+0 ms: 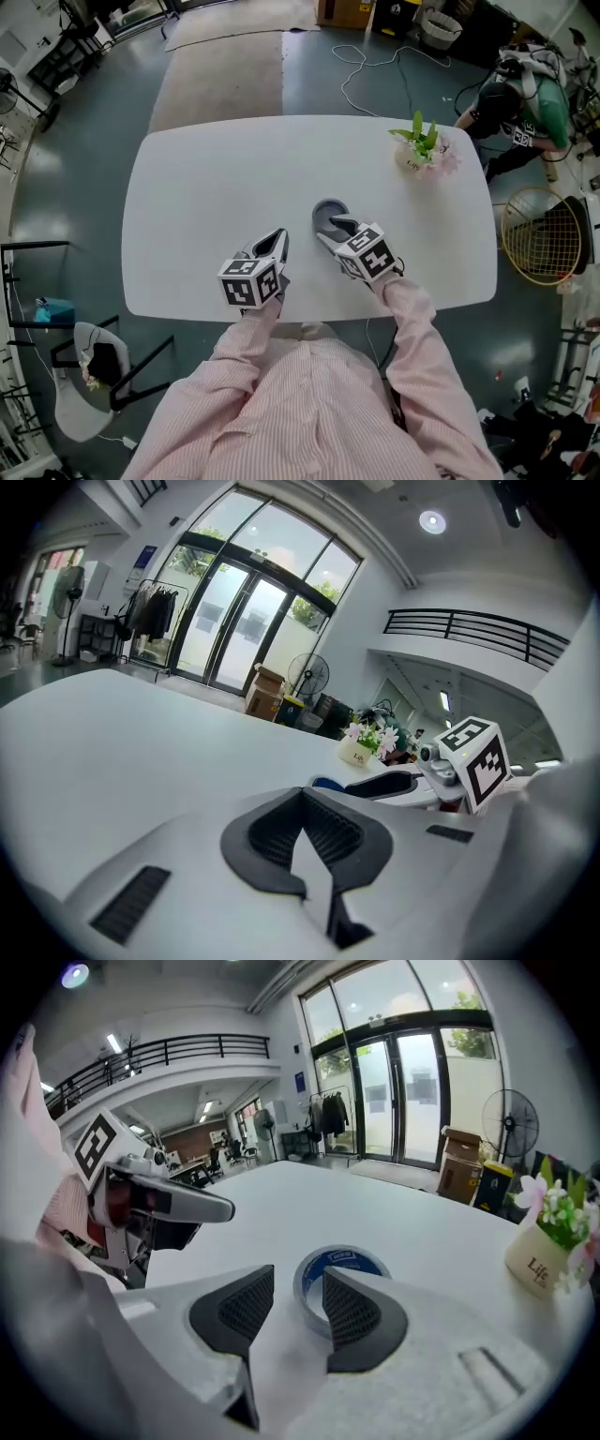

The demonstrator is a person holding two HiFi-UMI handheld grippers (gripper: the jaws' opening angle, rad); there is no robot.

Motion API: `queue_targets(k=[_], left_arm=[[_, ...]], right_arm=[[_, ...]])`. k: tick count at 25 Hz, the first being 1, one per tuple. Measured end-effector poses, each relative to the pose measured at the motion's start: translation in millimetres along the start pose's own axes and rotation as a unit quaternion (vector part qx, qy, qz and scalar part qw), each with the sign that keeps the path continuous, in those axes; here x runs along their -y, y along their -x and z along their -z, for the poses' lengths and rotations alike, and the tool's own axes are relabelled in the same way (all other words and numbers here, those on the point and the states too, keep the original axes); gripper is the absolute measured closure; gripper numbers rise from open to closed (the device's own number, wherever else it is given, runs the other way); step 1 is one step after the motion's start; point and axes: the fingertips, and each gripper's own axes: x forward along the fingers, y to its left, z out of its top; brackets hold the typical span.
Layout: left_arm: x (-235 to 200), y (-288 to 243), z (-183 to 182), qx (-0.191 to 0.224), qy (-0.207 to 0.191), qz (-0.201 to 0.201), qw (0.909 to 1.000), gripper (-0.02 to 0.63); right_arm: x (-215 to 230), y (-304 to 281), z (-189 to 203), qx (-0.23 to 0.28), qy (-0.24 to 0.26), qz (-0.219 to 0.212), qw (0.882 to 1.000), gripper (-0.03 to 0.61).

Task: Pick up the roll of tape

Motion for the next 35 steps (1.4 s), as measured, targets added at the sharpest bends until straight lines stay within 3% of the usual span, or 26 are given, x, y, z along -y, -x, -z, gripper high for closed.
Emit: queue_targets(k=[10, 15, 22, 28, 35], left_arm=[[-8, -12, 16, -0.035, 0.014, 0.008, 0.9992, 0.614], [-12, -14, 18, -0.04, 0.017, 0.01, 0.999, 0.614], [-20, -11, 21, -0.042, 0.022, 0.009, 0.9989, 0.614], [-20, -10, 20, -0.039, 0.023, 0.007, 0.9989, 0.614], [-22, -5, 19, -0.035, 0.017, 0.01, 0.9992, 0.614]], right_arm=[[-2, -30, 25, -0.133, 0.065, -0.024, 0.989, 0.431], [-6, -41, 30, -0.185, 0.12, -0.026, 0.975, 0.433], [-2, -48, 35, -0.238, 0.186, -0.004, 0.953, 0.485], [-2, -49, 38, -0.26, 0.211, -0.016, 0.942, 0.525], [-5, -48, 36, -0.244, 0.198, -0.017, 0.949, 0.531]])
